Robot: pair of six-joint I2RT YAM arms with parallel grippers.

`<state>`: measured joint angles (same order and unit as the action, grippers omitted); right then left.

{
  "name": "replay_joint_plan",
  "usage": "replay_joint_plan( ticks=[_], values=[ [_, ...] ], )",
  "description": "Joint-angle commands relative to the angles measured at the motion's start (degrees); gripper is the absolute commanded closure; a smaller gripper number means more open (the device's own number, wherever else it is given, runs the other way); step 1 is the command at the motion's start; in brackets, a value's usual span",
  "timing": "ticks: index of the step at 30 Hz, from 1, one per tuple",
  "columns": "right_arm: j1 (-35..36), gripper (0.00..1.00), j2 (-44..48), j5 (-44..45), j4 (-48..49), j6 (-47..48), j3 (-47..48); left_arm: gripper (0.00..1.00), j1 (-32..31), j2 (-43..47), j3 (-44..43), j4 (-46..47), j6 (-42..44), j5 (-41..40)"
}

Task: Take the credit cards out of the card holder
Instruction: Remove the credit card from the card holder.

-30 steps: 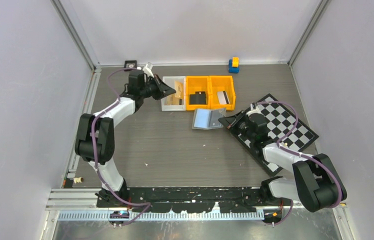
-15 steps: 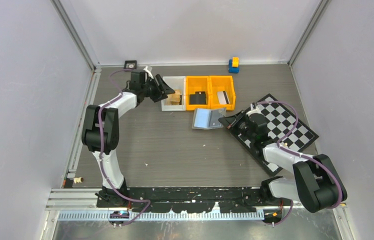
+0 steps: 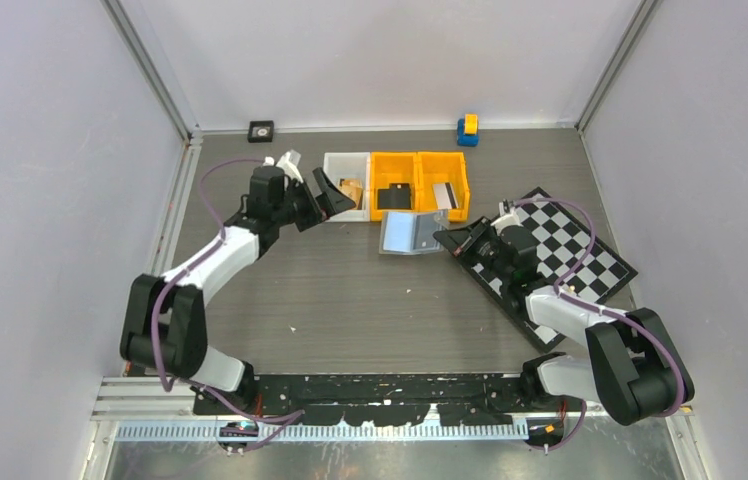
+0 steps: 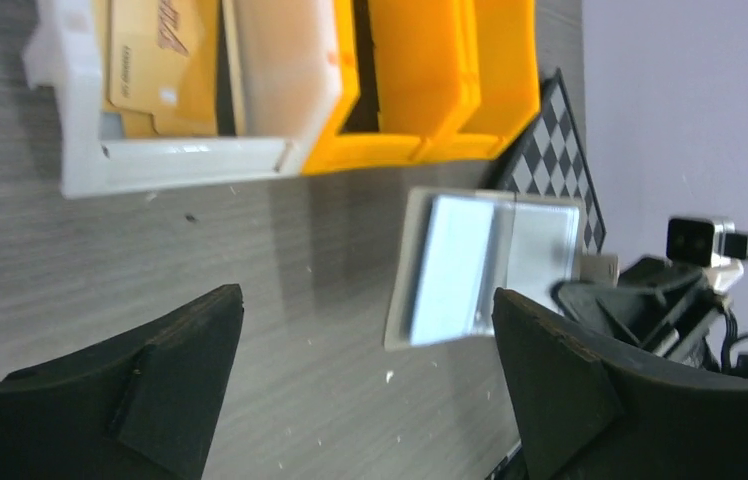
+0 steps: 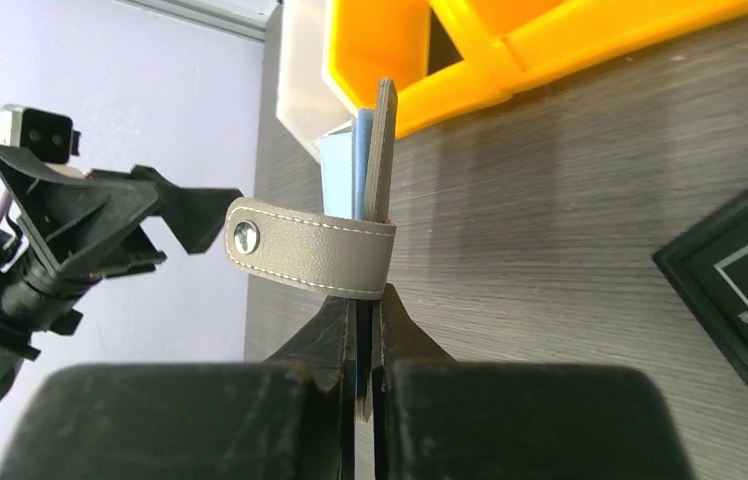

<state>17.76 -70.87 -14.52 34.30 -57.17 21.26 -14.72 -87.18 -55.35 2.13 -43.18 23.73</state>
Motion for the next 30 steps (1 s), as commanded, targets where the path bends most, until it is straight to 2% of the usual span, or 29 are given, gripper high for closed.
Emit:
replay_joint_plan(
  ticks=[1,5,10,11,13,17,19,22,24,27,30],
  values=[
    [-0.29,1.00,-0.31,-3.81,10.49,-0.04,0.64,0.00,-1.10,8.27,4.87,-0.12,-0.75,-3.77],
    [-0.34,1.00,-0.63,-4.53,11.59,-0.16,0.60,0.00,-1.35,13.78,7.41,-4.69,-0.01,-13.63],
    [-0.28,1.00,1.16,-3.86,10.22,0.97,0.45,0.00,-0.22,17.85,9.68,-12.19,-10.18,-27.24],
    [-0.27,1.00,1.56,-3.58,9.71,1.41,0.38,0.00,-0.22,18.14,11.60,-9.10,-10.61,-26.67],
    [-0.27,1.00,2.13,-3.24,9.17,1.73,0.37,0.01,-0.19,17.79,15.88,3.42,-9.85,-18.21],
    [-0.29,0.99,2.47,-3.36,8.88,1.94,0.39,0.01,-2.00,16.54,15.19,6.20,-7.72,-10.53],
    [-0.27,1.00,2.50,-3.85,9.09,1.81,0.40,0.00,-5.56,17.06,15.32,5.83,-5.93,-10.10],
    [-0.28,1.00,2.17,-4.72,10.12,1.02,0.33,0.00,-15.41,19.62,17.11,7.16,0.53,-13.44],
    [-0.25,0.99,1.28,-5.85,11.82,-0.17,0.31,0.00,-19.76,20.38,17.63,7.51,3.76,-14.33],
    [-0.18,1.00,-1.44,-8.39,17.04,-3.13,0.03,0.00,-20.09,20.90,18.25,8.39,3.71,-13.99],
    [-0.12,1.00,-5.49,-11.70,23.84,-6.15,0.22,0.00,-20.22,20.90,20.49,14.85,2.62,-11.17]
  ],
)
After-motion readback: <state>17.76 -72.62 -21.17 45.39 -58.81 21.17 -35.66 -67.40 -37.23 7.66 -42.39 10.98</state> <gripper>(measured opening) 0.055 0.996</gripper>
